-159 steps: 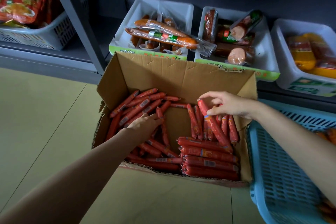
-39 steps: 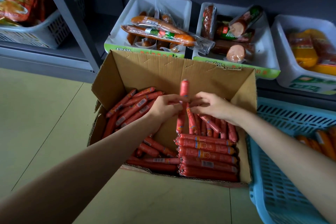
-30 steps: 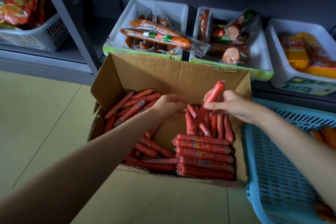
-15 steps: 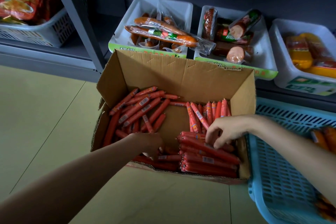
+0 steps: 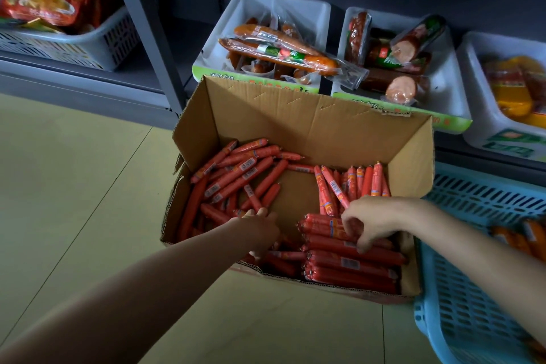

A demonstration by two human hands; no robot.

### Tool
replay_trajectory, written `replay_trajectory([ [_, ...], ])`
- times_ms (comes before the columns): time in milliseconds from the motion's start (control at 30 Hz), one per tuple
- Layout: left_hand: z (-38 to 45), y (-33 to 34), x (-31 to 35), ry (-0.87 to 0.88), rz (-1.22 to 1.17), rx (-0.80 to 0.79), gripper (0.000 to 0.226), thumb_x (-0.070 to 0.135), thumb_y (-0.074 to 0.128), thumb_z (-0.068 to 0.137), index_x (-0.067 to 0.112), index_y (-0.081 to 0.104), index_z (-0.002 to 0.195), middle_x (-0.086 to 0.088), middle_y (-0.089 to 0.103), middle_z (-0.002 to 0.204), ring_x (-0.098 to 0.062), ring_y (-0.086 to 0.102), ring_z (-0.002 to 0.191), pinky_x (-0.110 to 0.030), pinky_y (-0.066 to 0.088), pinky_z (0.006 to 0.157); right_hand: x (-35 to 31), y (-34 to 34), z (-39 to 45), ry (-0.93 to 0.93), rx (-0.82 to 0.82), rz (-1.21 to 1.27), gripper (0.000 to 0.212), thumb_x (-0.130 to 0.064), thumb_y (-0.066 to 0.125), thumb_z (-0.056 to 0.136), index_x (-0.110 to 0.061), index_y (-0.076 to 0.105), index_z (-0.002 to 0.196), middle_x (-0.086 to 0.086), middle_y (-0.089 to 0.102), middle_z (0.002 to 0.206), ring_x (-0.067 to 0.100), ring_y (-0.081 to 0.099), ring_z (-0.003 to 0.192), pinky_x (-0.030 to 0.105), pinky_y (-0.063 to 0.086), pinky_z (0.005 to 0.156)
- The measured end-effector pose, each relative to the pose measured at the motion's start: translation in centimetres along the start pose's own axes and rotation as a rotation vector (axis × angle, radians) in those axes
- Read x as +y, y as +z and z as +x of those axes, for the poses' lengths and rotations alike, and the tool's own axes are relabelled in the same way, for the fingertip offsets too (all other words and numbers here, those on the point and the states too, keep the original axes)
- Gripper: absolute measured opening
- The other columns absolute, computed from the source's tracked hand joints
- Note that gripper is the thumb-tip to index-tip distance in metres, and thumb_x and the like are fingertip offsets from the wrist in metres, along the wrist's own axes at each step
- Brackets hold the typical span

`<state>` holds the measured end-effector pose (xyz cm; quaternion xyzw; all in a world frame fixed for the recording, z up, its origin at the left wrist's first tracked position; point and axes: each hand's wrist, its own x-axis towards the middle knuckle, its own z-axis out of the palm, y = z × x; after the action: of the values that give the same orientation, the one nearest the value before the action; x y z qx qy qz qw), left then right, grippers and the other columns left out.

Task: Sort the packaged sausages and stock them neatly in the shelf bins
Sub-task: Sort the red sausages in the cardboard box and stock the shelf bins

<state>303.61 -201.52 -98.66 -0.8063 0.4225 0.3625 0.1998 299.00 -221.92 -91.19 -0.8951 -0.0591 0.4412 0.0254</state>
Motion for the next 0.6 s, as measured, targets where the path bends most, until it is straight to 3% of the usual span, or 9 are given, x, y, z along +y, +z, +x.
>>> replay_trajectory([
  [167,0.1,-0.5,-1.3,0.112,-0.036,-0.047,0.059,0.031,0.068,0.083,0.03,0.044,0.137,-0.005,0.021,0.143,-0.031,0.019,0.136,-0.048,0.038,0.105,0.6,-1.0,-0.5,-0.047,0.195,0.201,0.03,-0.034,0.072,0.081,-0.022,0.062,0.107,-0.004,0.059,0.098,0.011,0.055,0.083,0.026,0.046,0.071],
  [333,-0.6,-2.1,-3.2,0.193,-0.252,0.015,0.049,0.025,0.065,0.087,0.011,0.05,0.132,-0.007,0.043,0.135,-0.024,0.043,0.122,-0.031,0.04,0.101,0.8,-1.7,-0.5,-0.106,0.298,0.332,0.02,-0.031,0.07,0.083,-0.024,0.062,0.1,-0.015,0.054,0.088,-0.002,0.053,0.075,0.015,0.043,0.068],
  [467,-0.8,-2.6,-3.8,0.177,-0.359,0.072,0.049,0.027,0.063,0.088,0.009,0.05,0.131,-0.006,0.048,0.134,-0.021,0.046,0.122,-0.026,0.036,0.096,0.2,-1.4,0.2,-0.117,0.301,0.307,0.016,-0.032,0.07,0.083,-0.028,0.061,0.096,-0.005,0.06,0.099,0.011,0.057,0.088,0.029,0.047,0.083],
  [533,-1.0,-3.0,-4.3,0.148,-0.444,0.095,0.047,0.027,0.062,0.089,0.009,0.051,0.131,-0.006,0.051,0.134,-0.021,0.047,0.123,-0.025,0.035,0.096,-0.4,-1.3,0.6,-0.142,0.329,0.34,0.02,-0.032,0.071,0.082,-0.027,0.062,0.099,-0.005,0.062,0.103,0.014,0.058,0.094,0.029,0.047,0.083],
  [600,-1.7,-3.9,-5.1,0.114,-0.537,0.151,0.039,0.027,0.061,0.09,0.009,0.057,0.124,-0.007,0.056,0.126,-0.022,0.05,0.118,-0.028,0.037,0.095,-1.4,-1.2,1.1,-0.173,0.35,0.403,0.037,-0.033,0.072,0.081,-0.022,0.059,0.113,-0.007,0.059,0.109,0.012,0.056,0.101,0.025,0.044,0.086],
])
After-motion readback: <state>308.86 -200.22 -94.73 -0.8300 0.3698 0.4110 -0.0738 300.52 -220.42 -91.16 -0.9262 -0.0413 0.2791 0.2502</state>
